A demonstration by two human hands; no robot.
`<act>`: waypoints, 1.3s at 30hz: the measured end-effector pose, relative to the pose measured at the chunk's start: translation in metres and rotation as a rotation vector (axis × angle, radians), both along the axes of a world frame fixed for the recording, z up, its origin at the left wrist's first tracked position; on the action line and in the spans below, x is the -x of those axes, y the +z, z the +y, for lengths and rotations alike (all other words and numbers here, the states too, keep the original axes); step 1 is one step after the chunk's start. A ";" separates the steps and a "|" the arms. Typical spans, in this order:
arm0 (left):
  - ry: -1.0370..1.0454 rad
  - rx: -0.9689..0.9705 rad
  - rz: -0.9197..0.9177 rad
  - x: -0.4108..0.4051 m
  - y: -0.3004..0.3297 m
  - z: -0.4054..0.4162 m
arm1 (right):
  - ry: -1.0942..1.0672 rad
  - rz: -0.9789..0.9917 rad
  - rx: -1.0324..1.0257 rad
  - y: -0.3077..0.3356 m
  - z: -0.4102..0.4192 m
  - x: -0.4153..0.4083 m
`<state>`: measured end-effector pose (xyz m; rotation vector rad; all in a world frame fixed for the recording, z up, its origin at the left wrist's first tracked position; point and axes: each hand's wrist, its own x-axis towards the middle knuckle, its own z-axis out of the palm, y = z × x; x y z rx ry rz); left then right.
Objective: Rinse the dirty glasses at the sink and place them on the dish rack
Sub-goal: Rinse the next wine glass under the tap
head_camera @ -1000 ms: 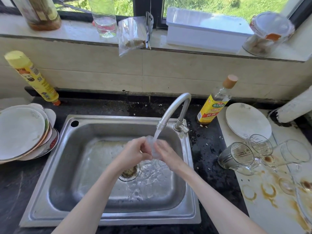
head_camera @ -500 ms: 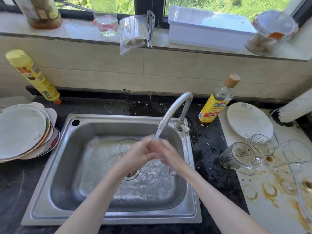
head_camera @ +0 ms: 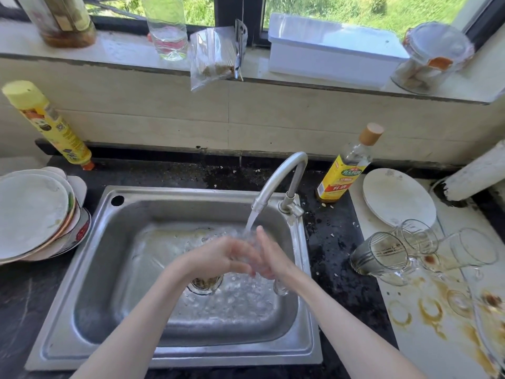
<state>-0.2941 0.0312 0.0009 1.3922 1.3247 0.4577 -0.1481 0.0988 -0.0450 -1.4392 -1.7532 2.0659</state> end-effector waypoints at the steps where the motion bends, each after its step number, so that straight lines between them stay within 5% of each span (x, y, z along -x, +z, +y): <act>1: -0.020 -0.009 0.002 0.001 0.002 0.001 | 0.016 -0.007 0.013 0.000 0.001 0.000; 7: 0.472 -0.158 0.065 -0.004 -0.019 0.004 | 0.001 0.027 -0.086 0.005 -0.003 0.001; 13: -0.045 -0.036 0.110 -0.003 -0.005 0.005 | -0.033 -0.060 0.059 0.015 0.002 -0.002; 19: 0.429 -0.220 0.129 -0.012 -0.011 0.010 | 0.016 0.058 -0.037 0.015 0.001 0.004; 25: -0.056 -0.002 0.009 0.000 0.002 0.008 | 0.008 -0.013 0.167 0.018 0.010 -0.004; 32: 0.364 -0.176 0.109 0.001 -0.011 0.015 | 0.018 0.107 0.024 0.013 0.002 0.002; 37: -0.005 -0.022 0.005 0.008 -0.001 0.009 | 0.017 0.025 0.079 0.010 0.005 0.003; 39: 0.040 -0.034 0.045 0.009 0.002 0.011 | 0.021 -0.019 0.113 0.006 0.005 0.004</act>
